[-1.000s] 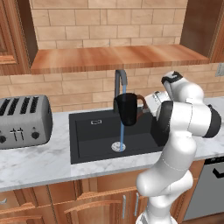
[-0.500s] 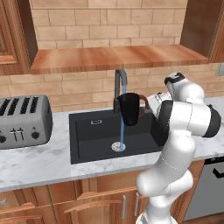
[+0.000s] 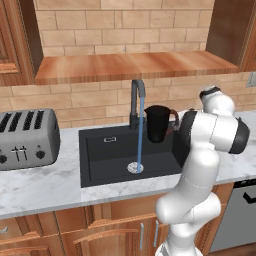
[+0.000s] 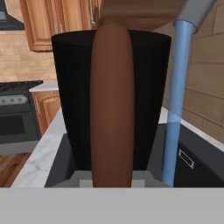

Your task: Turn on the sink faucet and place the jug under the water for a few seconds to fill it up.

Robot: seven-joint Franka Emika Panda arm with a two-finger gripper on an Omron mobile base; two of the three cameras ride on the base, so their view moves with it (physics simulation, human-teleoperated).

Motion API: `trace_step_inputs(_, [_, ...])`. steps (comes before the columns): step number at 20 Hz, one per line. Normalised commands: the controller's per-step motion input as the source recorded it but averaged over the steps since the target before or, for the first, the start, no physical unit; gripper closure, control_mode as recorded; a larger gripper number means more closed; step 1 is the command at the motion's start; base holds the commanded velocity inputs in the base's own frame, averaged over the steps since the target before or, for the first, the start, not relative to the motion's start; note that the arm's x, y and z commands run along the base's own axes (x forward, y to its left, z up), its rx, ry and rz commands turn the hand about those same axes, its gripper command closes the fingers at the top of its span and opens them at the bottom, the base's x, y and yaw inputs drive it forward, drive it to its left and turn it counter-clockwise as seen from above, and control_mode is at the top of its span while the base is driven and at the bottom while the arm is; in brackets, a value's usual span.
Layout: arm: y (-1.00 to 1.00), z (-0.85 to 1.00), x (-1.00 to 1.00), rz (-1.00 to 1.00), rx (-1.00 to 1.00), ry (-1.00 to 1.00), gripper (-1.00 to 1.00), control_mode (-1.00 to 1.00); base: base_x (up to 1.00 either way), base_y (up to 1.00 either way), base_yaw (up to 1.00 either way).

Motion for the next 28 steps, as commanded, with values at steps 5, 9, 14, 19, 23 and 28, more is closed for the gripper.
trace_step_inputs(5, [-0.32, -0.19, 0.03, 0.00, 0.06, 0.00, 1.00, -1.00, 0.00, 0.00, 0.00])
trace_step_inputs(9, [-0.28, -0.29, 0.14, 0.00, 0.05, 0.00, 1.00, -1.00, 0.00, 0.00, 0.00])
trace_step_inputs(14, [-0.15, -0.12, 0.11, 0.00, 0.03, 0.00, 1.00, -1.00, 0.00, 0.00, 0.00])
trace_step_inputs(19, [-0.16, -0.04, 0.08, 0.01, 0.05, -0.01, 1.00, -1.00, 0.00, 0.00, 0.00])
trace_step_inputs(23, [-0.07, -0.03, 0.08, 0.02, 0.03, -0.04, 1.00, -1.00, 0.00, 0.00, 0.00])
trace_step_inputs(28, [0.38, -0.03, 0.06, 0.01, -0.03, 0.00, 1.00, -1.00, 0.00, 0.00, 0.00])
